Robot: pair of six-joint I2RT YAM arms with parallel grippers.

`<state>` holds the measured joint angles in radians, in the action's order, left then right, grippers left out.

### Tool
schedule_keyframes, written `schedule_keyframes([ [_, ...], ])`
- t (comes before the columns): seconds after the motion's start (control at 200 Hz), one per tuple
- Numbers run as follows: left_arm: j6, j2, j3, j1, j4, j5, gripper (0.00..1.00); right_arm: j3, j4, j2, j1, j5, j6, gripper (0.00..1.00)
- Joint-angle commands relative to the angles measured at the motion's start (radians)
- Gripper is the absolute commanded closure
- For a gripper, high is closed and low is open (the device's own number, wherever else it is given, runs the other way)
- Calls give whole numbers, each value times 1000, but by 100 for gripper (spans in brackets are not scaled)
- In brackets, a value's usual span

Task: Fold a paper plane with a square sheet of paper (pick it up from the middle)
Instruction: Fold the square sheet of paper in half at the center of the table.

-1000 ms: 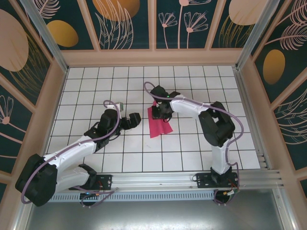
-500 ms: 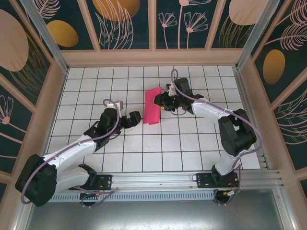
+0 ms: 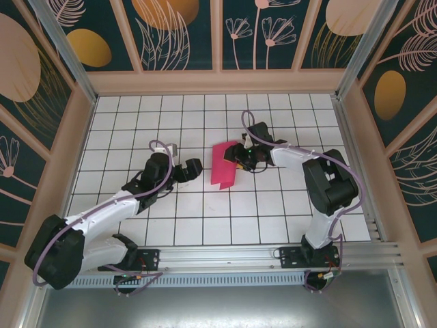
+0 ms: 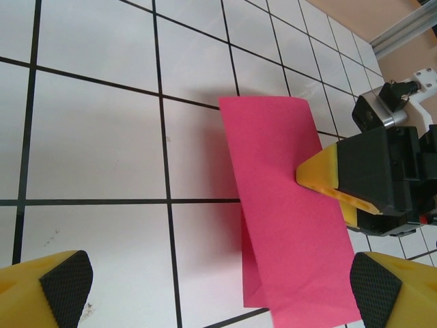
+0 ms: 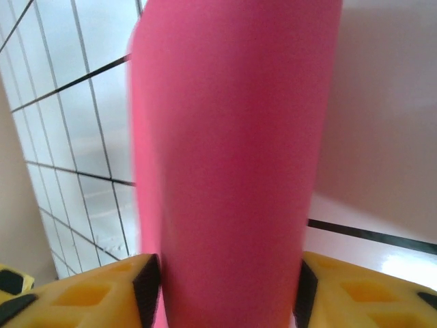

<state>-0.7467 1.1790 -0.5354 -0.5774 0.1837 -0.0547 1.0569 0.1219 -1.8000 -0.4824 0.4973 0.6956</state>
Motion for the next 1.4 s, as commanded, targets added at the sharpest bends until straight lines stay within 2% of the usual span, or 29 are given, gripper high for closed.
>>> schedule_keyframes([
  [0.0, -14, 13, -32, -1, 38, -25, 1, -9, 56, 23, 20, -46, -35, 37],
  [0.175, -23, 53, -47, -1, 79, -84, 1, -18, 88, 52, 37, -69, -57, 35],
  [0.44, -70, 184, -120, -3, 179, -224, 9, -52, 144, 66, 57, -190, -42, 34],
  [0.67, -145, 408, -257, -4, 301, -407, 23, -79, 94, 67, 58, -159, -27, 34],
  [0.886, -179, 594, -371, -14, 305, -478, 33, -106, 58, 82, 59, -133, -12, 34],
  [1.091, -258, 682, -373, -16, 395, -523, 36, -133, 13, 107, 67, -115, 12, 34],
  [1.226, -294, 713, -379, -21, 454, -569, 41, -155, -22, 124, 80, -106, 40, 34],
  [1.396, -314, 740, -376, -25, 487, -606, 56, -182, -60, 144, 99, -91, 67, 34],
])
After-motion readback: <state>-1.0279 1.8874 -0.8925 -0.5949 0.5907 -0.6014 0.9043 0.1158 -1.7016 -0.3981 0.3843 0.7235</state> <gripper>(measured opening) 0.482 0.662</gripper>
